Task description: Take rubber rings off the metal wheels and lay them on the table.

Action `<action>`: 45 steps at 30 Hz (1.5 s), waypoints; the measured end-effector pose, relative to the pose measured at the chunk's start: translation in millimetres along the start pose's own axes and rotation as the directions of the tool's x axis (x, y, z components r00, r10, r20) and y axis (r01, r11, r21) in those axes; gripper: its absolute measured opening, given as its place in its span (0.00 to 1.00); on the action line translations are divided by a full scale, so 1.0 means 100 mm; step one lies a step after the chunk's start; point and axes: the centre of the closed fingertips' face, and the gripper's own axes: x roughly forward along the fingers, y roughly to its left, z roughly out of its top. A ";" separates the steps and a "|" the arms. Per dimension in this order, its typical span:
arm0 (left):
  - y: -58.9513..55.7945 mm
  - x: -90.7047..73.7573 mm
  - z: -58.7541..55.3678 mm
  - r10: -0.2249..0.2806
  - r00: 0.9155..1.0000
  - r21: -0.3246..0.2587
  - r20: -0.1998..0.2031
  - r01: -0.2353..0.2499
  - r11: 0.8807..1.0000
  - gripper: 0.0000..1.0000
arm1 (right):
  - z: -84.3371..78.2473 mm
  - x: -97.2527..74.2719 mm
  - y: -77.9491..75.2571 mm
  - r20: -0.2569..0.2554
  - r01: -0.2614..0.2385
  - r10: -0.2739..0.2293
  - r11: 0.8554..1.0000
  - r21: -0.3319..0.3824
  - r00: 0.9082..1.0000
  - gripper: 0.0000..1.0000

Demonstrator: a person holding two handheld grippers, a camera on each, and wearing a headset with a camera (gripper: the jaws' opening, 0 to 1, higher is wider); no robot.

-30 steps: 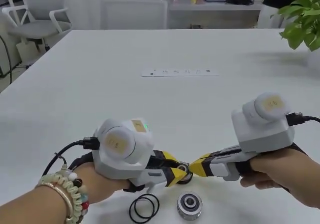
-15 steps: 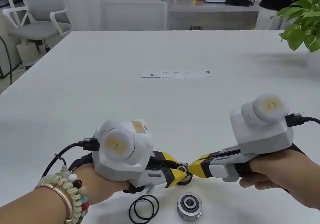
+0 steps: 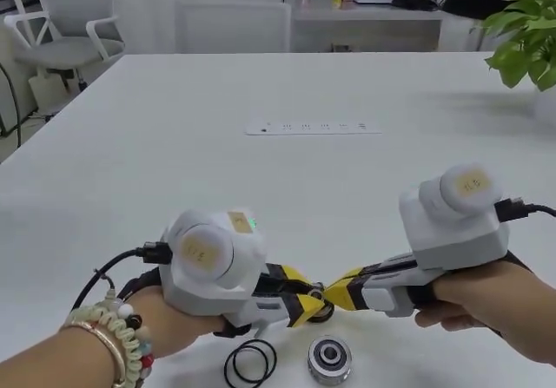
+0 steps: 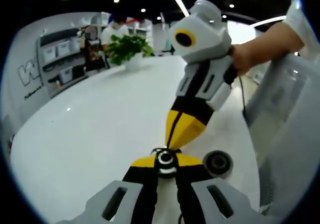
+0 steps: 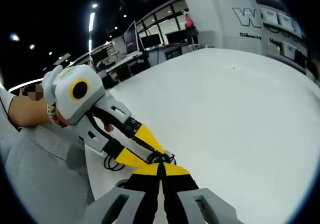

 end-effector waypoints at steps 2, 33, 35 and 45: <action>0.00 0.00 0.00 0.001 1.000 0.000 0.000 -0.001 1.000 0.14 | 0.00 0.00 0.01 0.002 -0.004 0.004 1.000 -0.004 1.000 0.00; -0.01 -0.09 0.22 -0.005 0.999 0.082 -0.038 0.008 0.997 0.26 | 0.01 -0.03 -0.12 0.011 0.046 -0.047 0.997 0.057 0.999 0.00; -0.02 -0.15 0.29 -0.010 0.999 0.088 -0.031 0.013 0.996 0.28 | 0.00 -0.03 -0.12 0.010 0.047 -0.047 0.997 0.061 0.999 0.00; -0.09 -0.49 0.67 -0.046 0.999 0.121 0.012 0.044 0.992 0.42 | 0.04 -0.06 -0.12 0.024 0.043 -0.044 0.997 0.063 0.999 0.00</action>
